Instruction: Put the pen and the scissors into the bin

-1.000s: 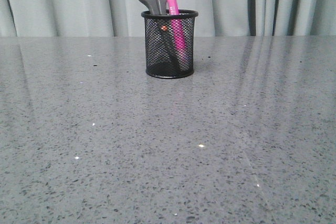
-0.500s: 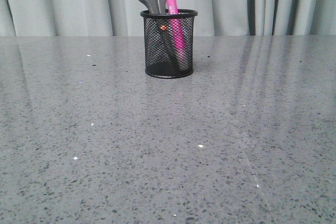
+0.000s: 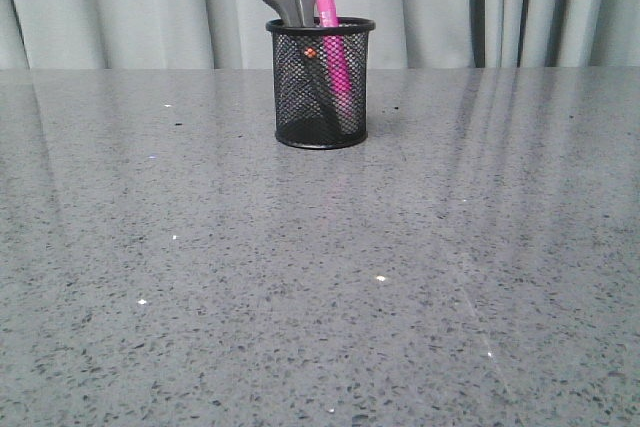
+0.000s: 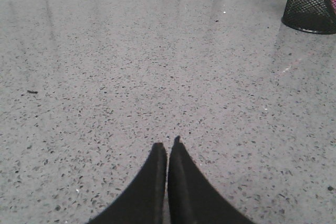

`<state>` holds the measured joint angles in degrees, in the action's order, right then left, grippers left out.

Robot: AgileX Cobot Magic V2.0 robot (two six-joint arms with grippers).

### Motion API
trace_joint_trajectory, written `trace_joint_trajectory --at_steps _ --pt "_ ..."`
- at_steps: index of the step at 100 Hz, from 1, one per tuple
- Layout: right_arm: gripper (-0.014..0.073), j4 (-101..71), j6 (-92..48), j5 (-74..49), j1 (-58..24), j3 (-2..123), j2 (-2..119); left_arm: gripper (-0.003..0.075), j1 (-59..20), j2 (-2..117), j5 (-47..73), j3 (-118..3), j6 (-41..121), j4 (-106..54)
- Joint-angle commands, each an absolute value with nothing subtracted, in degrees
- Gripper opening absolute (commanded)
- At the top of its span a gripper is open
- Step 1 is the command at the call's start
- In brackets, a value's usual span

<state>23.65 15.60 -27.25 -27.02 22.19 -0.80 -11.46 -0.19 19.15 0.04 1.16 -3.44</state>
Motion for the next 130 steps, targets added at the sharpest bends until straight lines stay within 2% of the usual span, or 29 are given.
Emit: trace_joint_trajectory --at_steps 1,22,38,49,79,95,130 --pt "-0.0059 24.8 15.4 -27.2 -26.9 22.0 -1.1 -0.0021 -11.3 -1.7 15.3 1.3 0.9 -4.0" --pt "-0.0059 23.0 15.4 -22.2 -25.4 14.8 -1.1 -0.0022 -11.3 -1.7 15.3 1.3 0.9 -4.0" --pt "-0.0059 11.0 12.0 -12.0 -18.0 5.7 -1.1 -0.0022 -11.3 -1.7 15.3 1.3 0.9 -4.0" --pt "-0.0059 9.7 10.7 -6.4 -13.0 1.3 -1.1 -0.0022 -11.3 -1.7 15.3 1.3 0.9 -4.0" --pt "-0.0059 9.2 10.7 -9.4 -11.0 -1.5 -1.2 -0.0021 -11.3 -1.7 15.3 1.3 0.9 -4.0" --pt "-0.0059 8.5 10.7 -17.7 -11.0 -1.5 -1.2 -0.0021 -11.3 -1.7 15.3 1.3 0.9 -4.0" --pt "-0.0059 8.6 10.6 -17.6 -11.0 -1.5 -1.6 -0.0021 -11.3 -1.7 15.3 1.3 0.9 -4.0"
